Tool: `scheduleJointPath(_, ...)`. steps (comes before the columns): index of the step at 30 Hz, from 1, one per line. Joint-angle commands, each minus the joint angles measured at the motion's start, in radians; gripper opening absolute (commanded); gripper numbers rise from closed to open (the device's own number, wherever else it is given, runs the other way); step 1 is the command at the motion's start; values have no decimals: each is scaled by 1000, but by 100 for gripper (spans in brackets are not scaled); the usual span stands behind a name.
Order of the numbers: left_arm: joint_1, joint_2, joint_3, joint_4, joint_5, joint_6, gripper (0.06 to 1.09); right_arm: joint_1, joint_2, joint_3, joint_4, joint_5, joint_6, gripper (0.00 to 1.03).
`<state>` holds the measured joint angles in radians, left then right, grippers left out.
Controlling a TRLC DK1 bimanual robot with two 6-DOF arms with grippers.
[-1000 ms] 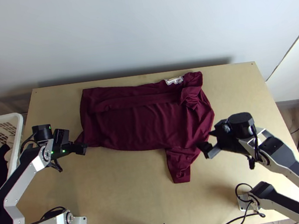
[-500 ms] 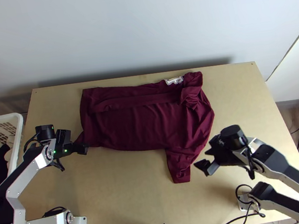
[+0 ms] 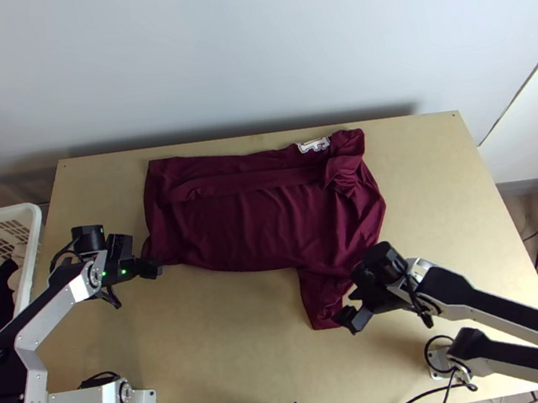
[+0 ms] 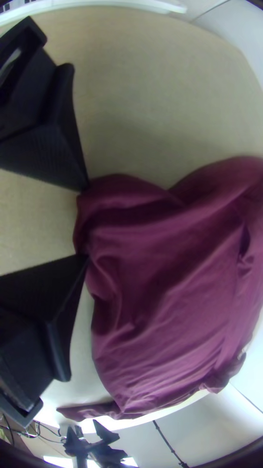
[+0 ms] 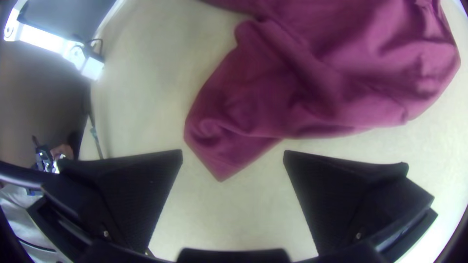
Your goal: Fold the t-shirt
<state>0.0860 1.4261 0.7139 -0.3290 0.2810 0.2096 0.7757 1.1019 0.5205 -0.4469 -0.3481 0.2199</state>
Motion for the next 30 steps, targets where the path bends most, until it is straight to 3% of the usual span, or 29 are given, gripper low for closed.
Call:
scheduleJointPath(1,-17,8,-7,13,1,-15,26,48,53,-19,40,0,19,96)
scheduleJointPath(5,-15,10,-5,13,0,-15,21,50,56,-30,40,0,19,96)
scheduleJointPath(6,-15,8,-7,18,0,-15,13,50,58,-33,40,0,19,96)
scheduleJointPath(14,-17,-1,-18,47,4,-49,9,71,148,-20,51,0,29,95)
scheduleJointPath(17,-12,-4,-13,64,10,-82,9,85,151,-24,86,12,30,79)
scheduleJointPath(20,-5,-6,-13,74,9,-84,9,97,150,-13,114,40,30,54)
scheduleJointPath(21,-2,-7,-13,77,7,-84,9,97,147,-10,125,49,26,42)
scheduleJointPath(23,3,-9,-13,81,7,-84,9,96,150,-5,160,81,18,3)
scheduleJointPath(30,15,-16,-4,82,0,-85,9,76,128,52,134,104,16,3)
